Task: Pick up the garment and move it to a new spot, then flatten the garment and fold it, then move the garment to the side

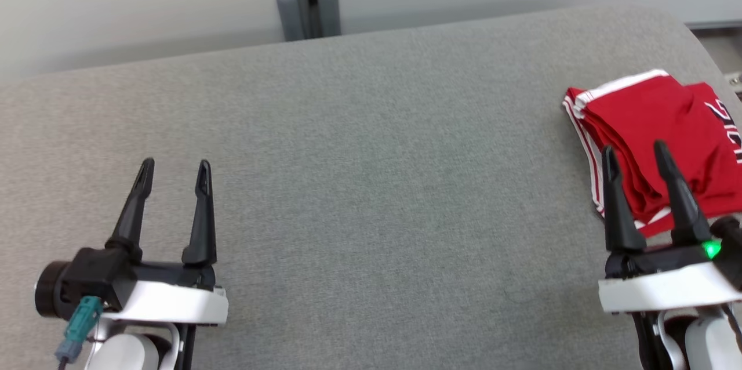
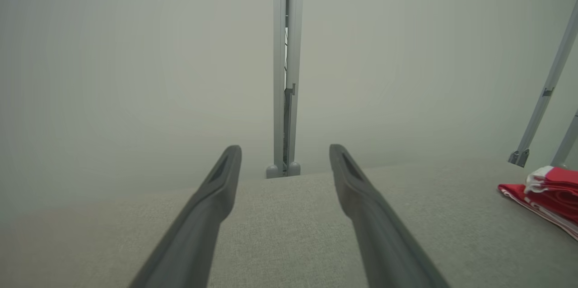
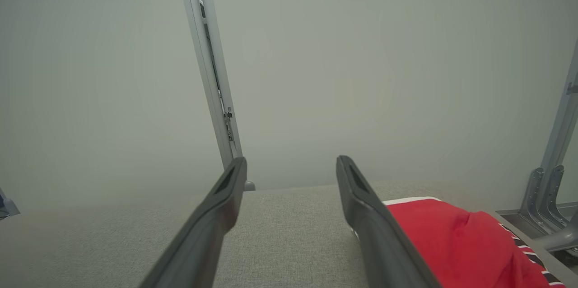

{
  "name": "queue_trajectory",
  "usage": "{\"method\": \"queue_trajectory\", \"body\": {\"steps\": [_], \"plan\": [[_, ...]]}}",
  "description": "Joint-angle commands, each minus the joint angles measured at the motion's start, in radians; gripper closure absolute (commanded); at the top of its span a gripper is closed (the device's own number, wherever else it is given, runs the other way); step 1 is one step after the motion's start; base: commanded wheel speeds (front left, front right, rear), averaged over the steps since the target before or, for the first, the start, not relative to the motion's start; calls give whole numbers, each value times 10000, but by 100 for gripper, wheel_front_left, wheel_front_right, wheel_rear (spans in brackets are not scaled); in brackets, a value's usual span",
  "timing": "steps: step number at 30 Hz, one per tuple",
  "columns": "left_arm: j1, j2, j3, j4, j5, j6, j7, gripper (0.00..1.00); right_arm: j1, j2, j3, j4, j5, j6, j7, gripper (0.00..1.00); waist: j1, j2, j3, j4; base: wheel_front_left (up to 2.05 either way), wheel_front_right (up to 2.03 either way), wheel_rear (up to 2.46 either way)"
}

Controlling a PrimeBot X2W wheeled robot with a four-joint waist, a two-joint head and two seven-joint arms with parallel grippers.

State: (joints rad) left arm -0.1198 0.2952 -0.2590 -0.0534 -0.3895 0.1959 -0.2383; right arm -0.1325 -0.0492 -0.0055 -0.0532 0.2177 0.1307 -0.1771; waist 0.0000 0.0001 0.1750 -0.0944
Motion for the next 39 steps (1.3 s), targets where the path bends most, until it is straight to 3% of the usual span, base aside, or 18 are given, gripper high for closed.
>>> {"method": "queue_trajectory", "body": {"steps": [1, 20, 39], "plan": [[118, -9, 1, 58, -47, 19, -42, 0, 171, -46, -24, 20, 26, 3, -17, 0, 0, -1, -309, 284, 0, 0, 0], [1334, -37, -305, 551, -87, 287, 134, 0, 1760, -40, -560, 227, 91, 3, 410, 0, 0, -1, -1510, 729, 0, 0, 0], [1538, 15, -325, 825, -356, 433, 401, 0, 2203, -42, -151, -96, 102, 3, 837, 0, 0, -1, -1793, 832, 0, 0, 0]]}}
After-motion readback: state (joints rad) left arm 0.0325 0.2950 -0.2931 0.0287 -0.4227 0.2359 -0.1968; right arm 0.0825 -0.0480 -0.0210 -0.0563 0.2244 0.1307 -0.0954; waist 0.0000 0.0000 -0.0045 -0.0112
